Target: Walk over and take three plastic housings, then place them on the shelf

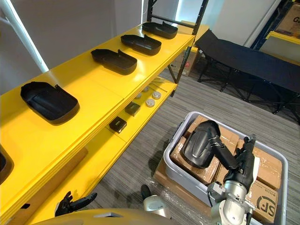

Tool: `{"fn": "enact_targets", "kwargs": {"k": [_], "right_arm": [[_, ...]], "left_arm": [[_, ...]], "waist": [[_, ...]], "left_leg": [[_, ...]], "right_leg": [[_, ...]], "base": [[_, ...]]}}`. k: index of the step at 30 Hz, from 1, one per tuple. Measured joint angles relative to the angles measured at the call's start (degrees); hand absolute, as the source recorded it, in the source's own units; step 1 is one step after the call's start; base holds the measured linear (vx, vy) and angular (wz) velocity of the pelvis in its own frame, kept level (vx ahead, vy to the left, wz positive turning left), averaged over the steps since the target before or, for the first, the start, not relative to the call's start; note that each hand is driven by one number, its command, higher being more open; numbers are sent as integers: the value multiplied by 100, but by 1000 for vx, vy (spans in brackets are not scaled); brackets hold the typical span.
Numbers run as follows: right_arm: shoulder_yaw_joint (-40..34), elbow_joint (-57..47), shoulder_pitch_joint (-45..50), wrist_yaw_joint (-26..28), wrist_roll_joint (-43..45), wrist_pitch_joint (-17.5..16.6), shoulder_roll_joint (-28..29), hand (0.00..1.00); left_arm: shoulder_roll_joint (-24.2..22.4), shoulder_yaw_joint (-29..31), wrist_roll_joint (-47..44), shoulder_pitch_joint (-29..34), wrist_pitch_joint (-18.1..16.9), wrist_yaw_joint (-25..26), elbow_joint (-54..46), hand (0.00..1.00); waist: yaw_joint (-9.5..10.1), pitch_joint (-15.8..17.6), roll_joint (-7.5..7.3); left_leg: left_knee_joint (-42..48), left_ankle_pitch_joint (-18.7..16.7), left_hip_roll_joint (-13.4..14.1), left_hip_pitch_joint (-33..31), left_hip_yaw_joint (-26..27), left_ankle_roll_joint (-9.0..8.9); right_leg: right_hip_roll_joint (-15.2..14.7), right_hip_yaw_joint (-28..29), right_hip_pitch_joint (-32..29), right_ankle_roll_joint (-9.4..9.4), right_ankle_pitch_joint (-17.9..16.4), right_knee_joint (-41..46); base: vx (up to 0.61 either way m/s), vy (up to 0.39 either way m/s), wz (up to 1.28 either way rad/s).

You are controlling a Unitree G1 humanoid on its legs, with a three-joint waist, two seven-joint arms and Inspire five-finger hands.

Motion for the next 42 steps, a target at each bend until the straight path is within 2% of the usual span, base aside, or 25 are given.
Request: {"fn": "enact_targets", "kwargs": {"k": [3, 4, 5, 6, 7, 9, 12, 14, 19, 21, 22, 23, 24, 26, 28, 29, 32, 33, 34, 36, 37, 39, 40, 41, 42], "right_arm": [[355, -13, -173, 314, -6, -128, -40, 100], [538, 88, -514, 382, 1, -145, -89, 100], [575, 133, -616, 404, 6, -158, -106, 100], [735, 424, -1029, 436, 42, -249, -192, 100], [874, 766, -1433, 417, 64, -304, -319, 100], [948, 1268, -1954, 240, 63, -315, -358, 100], [1035, 1503, -2050, -112, 63, -273, -185, 100], [1111, 1501, -1985, -256, 57, -219, 24, 100], [1155, 1086, -1268, -361, 23, -201, 470, 100], [1260, 956, -1007, -357, 29, -212, 498, 100], [1365, 895, -933, -338, 29, -234, 496, 100], [1573, 870, -931, -241, 33, -323, 491, 100], [1725, 857, -951, -92, 34, -409, 474, 100], [1869, 880, -958, -13, 28, -448, 464, 100], [1891, 1105, -969, -59, 27, -527, 459, 100], [1902, 1362, -1090, -90, 28, -560, 446, 100], [1945, 1693, -1298, -97, 9, -564, 435, 100], [1974, 1773, -1318, -81, -24, -564, 428, 100], [1974, 1854, -1381, -56, -31, -545, 382, 100], [1868, 1875, -1643, 184, -44, -510, -6, 100], [1819, 1875, -1690, 231, -53, -479, -99, 100], [1575, 1871, -1701, 347, -169, -457, -291, 100], [1450, 1863, -1738, 404, -262, -454, -370, 100], [1420, 1865, -1826, 418, -259, -447, -400, 100], [1420, 1865, -1893, 434, -257, -446, -409, 100]], "left_arm": [[78, -332, 325, -48, -2, -84, -50, 100], [122, -416, 296, -50, -4, -115, -114, 100], [122, -416, 259, -55, -1, -109, -134, 100], [120, -449, 108, -55, -2, -64, -184, 100], [122, -499, 14, -55, -3, -54, -207, 100], [178, -609, -134, -74, -16, -117, -279, 100], [128, -590, -353, -89, -44, -235, -421, 100], [135, -587, -295, -49, -92, -327, -565, 100], [100, -598, -96, 11, -108, -504, -1004, 100], [106, -557, -81, 60, -73, -476, -1186, 100], [85, -521, -82, 100, -34, -427, -1275, 100], [40, -468, -73, 145, -1, -300, -1414, 100], [42, -460, -65, 103, 14, -183, -1456, 100], [40, -516, -71, 100, 92, -55, -1508, 100], [55, -566, -126, 115, 192, 33, -1513, 100], [100, -565, -315, 126, 222, 33, -1511, 100], [183, -575, -585, 121, 227, 32, -1489, 100], [262, -590, -784, 131, 200, 31, -1448, 100], [265, -566, -952, 88, 211, 43, -1325, 100], [27, -511, -1165, 38, 215, 227, -1121, 100], [-28, -460, -1165, 35, 215, 275, -1111, 100], [-88, -322, -1186, 43, 124, 310, -1121, 100], [-87, -318, -1182, 66, -9, 297, -1117, 100], [-85, -336, -1172, 89, -92, 280, -1118, 100], [-101, -343, -1173, 106, -142, 261, -1120, 100]], "waist": [[12, -30, 6], [169, -31, -5], [205, -27, -8], [364, -27, 4], [445, -32, 45], [559, -9, 118], [759, 91, 96], [773, 171, 53], [781, 518, 60], [799, 577, -24], [853, 615, -95], [1015, 612, 0], [1104, 636, -43], [1080, 659, -11], [1088, 641, 8], [1111, 626, -29], [1204, 601, -90], [1224, 569, -209], [1241, 575, -169], [1129, 597, 213], [1061, 611, 258], [977, 630, 252], [960, 692, 169], [997, 704, 162], [1028, 707, 156]], "left_leg": [[115, -150, -27, -137, -512, 61], [413, -662, -233, -347, -1559, 153], [490, -774, -296, -386, -1776, 189], [847, -1124, -441, -546, -2466, 380], [1200, -1337, -515, -712, -2850, 505], [1553, -1510, -537, -933, -3071, 539], [1571, -1511, -622, -970, -3107, 572], [1623, -1526, -649, -1013, -3149, 597], [2509, -1967, -615, -1317, -3208, 731], [2728, -2080, -615, -1311, -2985, 789], [2794, -2127, -547, -1296, -2715, 828], [2758, -2092, -330, -1266, -2167, 852], [2752, -2052, -231, -1246, -1780, 852], [2685, -1935, -79, -1181, -1537, 823], [2658, -1817, 184, -1136, -1507, 684], [2652, -1740, 354, -1137, -1468, 543], [2665, -1575, 638, -1118, -1269, 237], [2680, -1476, 738, -1058, -1196, 48], [2573, -1337, 891, -964, -1197, -19], [2162, -797, 1309, -803, -1264, 23], [2154, -592, 1382, -819, -1312, 71], [2552, 129, 1532, -1057, -1695, 615], [3030, 10, 1511, -1305, -2118, 651], [3314, -613, 1230, -1453, -2572, 464], [3411, -928, 996, -1538, -2824, 402]], "right_leg": [[-18, -58, -7, -56, 9, -1], [-29, 102, -44, -120, 15, 25], [-29, 150, -47, -126, 17, 24], [-19, 303, -54, -140, 31, 25], [-18, 370, -64, -135, 37, 42], [-44, 399, -136, -100, 56, 111], [-138, 381, -146, -85, 64, 124], [-166, 344, -208, -77, -4, 249], [-131, 364, -510, -44, -294, 1012], [-127, 387, -552, 30, -180, 1014], [-71, 278, -601, 13, 116, 785], [-62, -252, -566, -46, 500, 367], [-173, -1190, -764, -377, 93, 877], [-568, -1858, -954, -543, -526, 2082], [-1068, -1903, -879, -722, -1044, 3219], [-1343, -1878, -805, -728, -1044, 3487], [-1858, -1904, -805, -641, -955, 3403], [-1937, -1943, -688, -72, -734, 2995], [-1760, -2235, -522, 346, -1086, 2863], [-1124, -2496, -532, 196, -1431, 2510], [-1020, -2492, -538, 133, -1460, 2485], [-821, -2456, -410, -58, -1507, 2303], [-755, -2355, -196, -160, -1443, 1983], [-767, -2197, -106, -201, -1359, 1735], [-759, -2095, -72, -232, -1305, 1606]], "base": [[-7, 4, 7], [-17, 36, -19], [-32, 85, -55], [-19, 123, -48], [-10, 130, -39], [14, 123, -6], [12, 97, 8], [0, 57, 13], [-29, 60, -6], [-135, 100, -56], [-244, 31, -136], [-248, -32, -187], [-224, -57, -175], [-84, -47, -84], [13, -153, -35], [42, -231, -36], [28, -364, -61], [62, -475, -65], [115, -627, -98], [130, -520, -90], [118, -448, -46], [109, -402, -26], [87, -299, -42], [58, -237, -60], [9, -41, -91]]}}
